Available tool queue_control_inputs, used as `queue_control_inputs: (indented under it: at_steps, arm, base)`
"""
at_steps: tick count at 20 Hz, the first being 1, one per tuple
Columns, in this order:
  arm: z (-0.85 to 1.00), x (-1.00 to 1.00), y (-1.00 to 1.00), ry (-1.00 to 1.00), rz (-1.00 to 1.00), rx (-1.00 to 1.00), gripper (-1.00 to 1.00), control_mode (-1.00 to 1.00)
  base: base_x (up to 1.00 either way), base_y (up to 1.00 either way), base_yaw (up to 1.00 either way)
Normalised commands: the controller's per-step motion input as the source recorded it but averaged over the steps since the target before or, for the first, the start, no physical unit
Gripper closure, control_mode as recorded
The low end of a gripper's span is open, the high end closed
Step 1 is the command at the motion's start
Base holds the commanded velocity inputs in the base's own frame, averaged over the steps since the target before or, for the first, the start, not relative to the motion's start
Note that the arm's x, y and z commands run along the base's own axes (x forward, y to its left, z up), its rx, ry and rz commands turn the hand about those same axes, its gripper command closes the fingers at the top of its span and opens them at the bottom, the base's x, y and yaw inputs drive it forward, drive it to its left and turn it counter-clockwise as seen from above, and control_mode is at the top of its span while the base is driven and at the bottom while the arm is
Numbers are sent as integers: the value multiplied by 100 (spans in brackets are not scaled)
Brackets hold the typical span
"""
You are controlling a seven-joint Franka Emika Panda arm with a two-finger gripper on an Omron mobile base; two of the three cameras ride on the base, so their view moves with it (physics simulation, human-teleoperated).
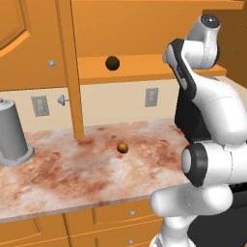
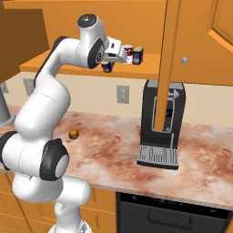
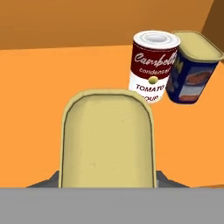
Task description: Pick the cans from the counter and place them in their designated side in the cabinet.
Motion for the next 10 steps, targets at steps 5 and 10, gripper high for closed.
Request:
queue_control_inputs:
  at_steps: [5,10]
  arm:
    - [-28,18,0,-2,0,-2,100,-100]
    - [-46,-1,0,-14,1,-5,100,-100]
  base:
    - [0,0,0]
    - [0,0,0]
